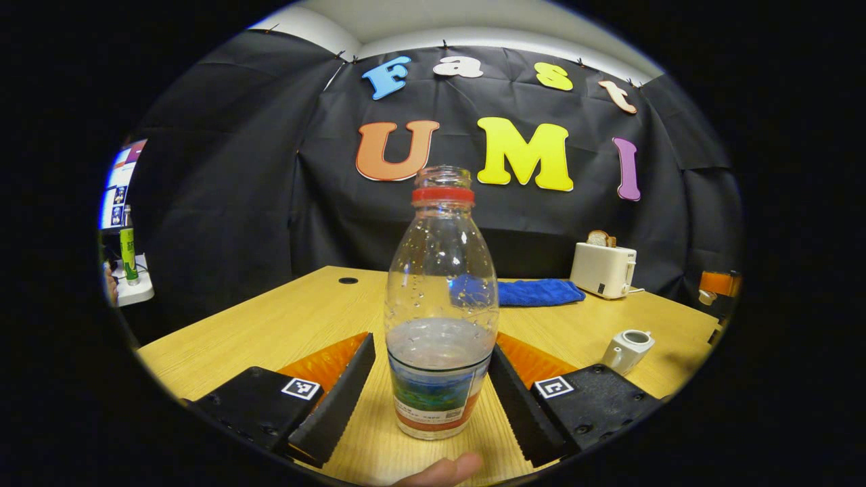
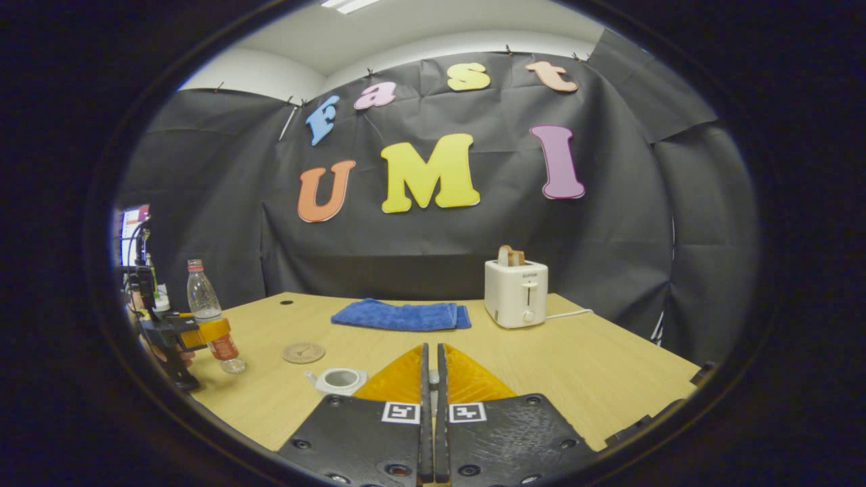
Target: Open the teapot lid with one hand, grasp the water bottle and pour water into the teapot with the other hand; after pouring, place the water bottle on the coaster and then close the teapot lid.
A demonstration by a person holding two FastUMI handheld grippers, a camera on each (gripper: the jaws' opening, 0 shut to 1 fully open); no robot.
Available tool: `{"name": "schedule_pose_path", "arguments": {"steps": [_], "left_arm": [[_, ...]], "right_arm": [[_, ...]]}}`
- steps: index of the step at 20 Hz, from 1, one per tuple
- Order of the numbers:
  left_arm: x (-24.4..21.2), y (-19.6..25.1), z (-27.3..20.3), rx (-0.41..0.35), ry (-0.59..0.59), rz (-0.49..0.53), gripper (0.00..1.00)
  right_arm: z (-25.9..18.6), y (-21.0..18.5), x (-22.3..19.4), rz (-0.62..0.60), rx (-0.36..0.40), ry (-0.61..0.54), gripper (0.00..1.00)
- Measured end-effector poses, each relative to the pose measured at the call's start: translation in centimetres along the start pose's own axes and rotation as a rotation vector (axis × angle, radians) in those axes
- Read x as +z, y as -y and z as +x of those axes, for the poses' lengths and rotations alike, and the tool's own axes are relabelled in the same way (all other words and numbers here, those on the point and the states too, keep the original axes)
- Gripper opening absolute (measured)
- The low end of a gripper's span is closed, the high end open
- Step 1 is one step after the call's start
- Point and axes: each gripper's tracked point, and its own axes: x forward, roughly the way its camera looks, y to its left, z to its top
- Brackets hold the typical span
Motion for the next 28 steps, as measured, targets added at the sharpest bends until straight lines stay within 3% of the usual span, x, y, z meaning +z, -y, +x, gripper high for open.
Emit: {"name": "schedule_pose_path", "arguments": {"steps": [1, 2, 5, 10, 16, 22, 28], "left_arm": [[0.3, 0.6, 0.2, -0.025, 0.014, 0.000, 0.94], [0.2, 0.7, 0.1, -0.029, 0.014, 0.001, 0.82], [0.3, 0.3, -0.3, 0.003, -0.015, 0.061, 0.78], [2.3, 0.8, -1.3, 0.059, -0.042, 0.306, 0.78], [3.7, 2.6, -0.8, 0.066, -0.078, 0.562, 0.78], [3.5, 4.2, -0.2, 0.057, -0.152, 0.882, 0.77], [3.1, 5.7, 0.5, 0.053, -0.187, 1.051, 0.77]], "right_arm": [[0.0, -0.1, -0.1, -0.001, 0.002, -0.004, 0.01], [0.1, -0.3, -0.3, -0.005, 0.006, -0.008, 0.01], [-0.1, -0.5, -0.2, -0.021, 0.009, -0.011, 0.01], [-0.2, 0.3, -0.2, -0.044, -0.018, -0.027, 0.02], [-0.2, 1.3, 0.0, -0.037, -0.023, -0.037, 0.01], [-0.2, 2.6, 0.3, -0.025, -0.046, -0.039, 0.01], [-0.2, 3.3, 0.3, -0.040, -0.064, -0.039, 0.01]]}}
